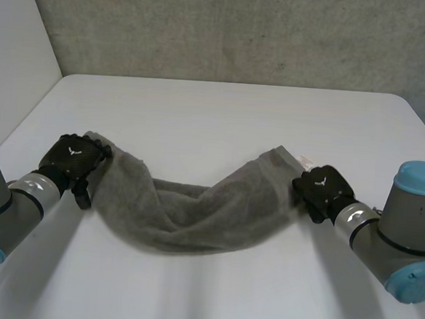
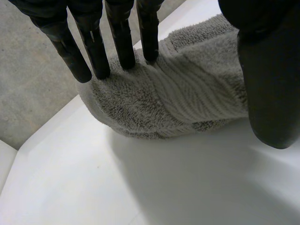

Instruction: Fold the towel.

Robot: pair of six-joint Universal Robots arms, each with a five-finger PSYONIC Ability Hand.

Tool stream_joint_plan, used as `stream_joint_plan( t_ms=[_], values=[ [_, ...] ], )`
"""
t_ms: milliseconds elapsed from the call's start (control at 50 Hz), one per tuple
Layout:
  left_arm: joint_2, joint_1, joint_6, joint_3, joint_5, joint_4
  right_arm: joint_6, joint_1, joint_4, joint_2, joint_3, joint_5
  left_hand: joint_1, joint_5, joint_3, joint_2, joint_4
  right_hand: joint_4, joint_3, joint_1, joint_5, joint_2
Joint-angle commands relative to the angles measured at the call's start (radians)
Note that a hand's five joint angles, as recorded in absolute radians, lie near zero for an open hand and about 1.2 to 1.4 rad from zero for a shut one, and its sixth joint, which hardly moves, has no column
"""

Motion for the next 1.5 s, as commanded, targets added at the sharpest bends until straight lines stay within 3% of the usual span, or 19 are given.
stream_joint_plan(
  t_ms=[20, 160, 520, 620, 820, 860, 980, 1100, 1140, 1180, 1200, 1240, 1280, 1320, 1380, 1500],
  values=[
    [0.007, -0.012, -0.007, 0.000, 0.000, 0.000, 0.256, -0.020, -0.023, -0.099, -0.024, 0.013, -0.024, -0.011, -0.020, -0.018, -0.022, 0.062, 0.061, 0.049, 0.135, 0.059],
    [0.014, -0.023, -0.009, -0.005, 0.000, -0.002, 0.460, -0.116, -0.034, -0.213, -0.007, 0.000, -0.027, -0.014, -0.023, -0.021, -0.025, 0.062, 0.061, 0.049, 0.135, 0.059],
    [-0.026, -0.043, -0.013, 0.001, -0.001, 0.054, 0.414, -0.111, -0.026, -0.162, 0.001, 0.015, 0.008, 0.022, 0.012, 0.014, 0.010, 0.062, 0.061, 0.049, 0.135, 0.059],
    [-0.042, -0.044, -0.047, 0.011, 0.006, 0.087, 0.420, -0.117, -0.026, -0.153, -0.010, 0.024, 0.283, 0.297, 0.287, 0.289, 0.285, 0.062, 0.061, 0.049, 0.135, 0.059],
    [-0.098, -0.055, -0.050, 0.052, 0.012, 0.081, 0.419, -0.122, -0.024, -0.139, -0.021, 0.108, 0.531, 0.544, 0.535, 0.536, 0.533, 0.062, 0.061, 0.049, 0.135, 0.059],
    [-0.123, -0.061, -0.056, 0.081, 0.009, 0.075, 0.419, -0.122, -0.023, -0.136, -0.021, 0.113, 0.961, 0.974, 0.964, 0.966, 0.963, 0.062, 0.061, 0.049, 0.135, 0.059],
    [-0.051, -0.055, -0.093, 0.093, -0.003, 0.075, 0.427, -0.119, 0.015, -0.178, -0.042, 0.115, 0.962, 0.975, 0.966, 0.968, 0.964, 0.062, 0.061, 0.049, 0.135, 0.059],
    [0.211, -0.043, -0.276, 0.110, -0.005, 0.049, 0.411, -0.114, 0.201, -0.322, -0.147, 0.104, 0.962, 0.975, 0.966, 0.968, 0.964, 0.062, 0.061, 0.049, 0.135, 0.059],
    [0.265, -0.043, -0.331, 0.123, -0.001, 0.025, 0.396, -0.117, 0.358, -0.369, -0.240, 0.093, 0.962, 0.975, 0.966, 0.968, 0.964, 0.062, 0.061, 0.049, 0.135, 0.059],
    [0.360, -0.038, -0.401, 0.156, 0.008, -0.070, 0.376, -0.114, 0.438, -0.385, -0.290, 0.082, 0.962, 0.975, 0.966, 0.968, 0.964, 0.062, 0.061, 0.049, 0.135, 0.059],
    [0.360, -0.038, -0.402, 0.156, 0.008, -0.071, 0.376, -0.114, 0.439, -0.385, -0.291, 0.082, 0.962, 0.975, 0.966, 0.968, 0.964, 0.062, 0.061, 0.049, 0.135, 0.059],
    [0.406, -0.017, -0.406, 0.196, 0.009, -0.200, 0.303, -0.110, 0.576, -0.406, -0.378, 0.047, 0.962, 0.975, 0.966, 0.968, 0.964, 0.062, 0.061, 0.049, 0.135, 0.059],
    [0.406, -0.017, -0.406, 0.196, 0.009, -0.201, 0.252, -0.109, 0.639, -0.411, -0.410, 0.035, 0.962, 0.975, 0.966, 0.968, 0.964, 0.062, 0.061, 0.049, 0.135, 0.059],
    [0.399, -0.007, -0.405, 0.238, 0.011, -0.341, 0.195, -0.108, 0.696, -0.409, -0.435, 0.029, 0.962, 0.975, 0.966, 0.968, 0.964, 0.062, 0.061, 0.049, 0.135, 0.059],
    [0.345, -0.006, -0.397, 0.261, 0.011, -0.417, 0.078, -0.109, 0.787, -0.399, -0.475, 0.027, 0.962, 0.975, 0.966, 0.968, 0.964, 0.062, 0.061, 0.049, 0.135, 0.059],
    [0.193, -0.004, -0.349, 0.316, 0.009, -0.466, -0.006, -0.099, 0.858, -0.273, -0.576, 0.038, 0.962, 0.975, 0.966, 0.968, 0.964, 0.062, 0.061, 0.049, 0.135, 0.059]
  ],
)
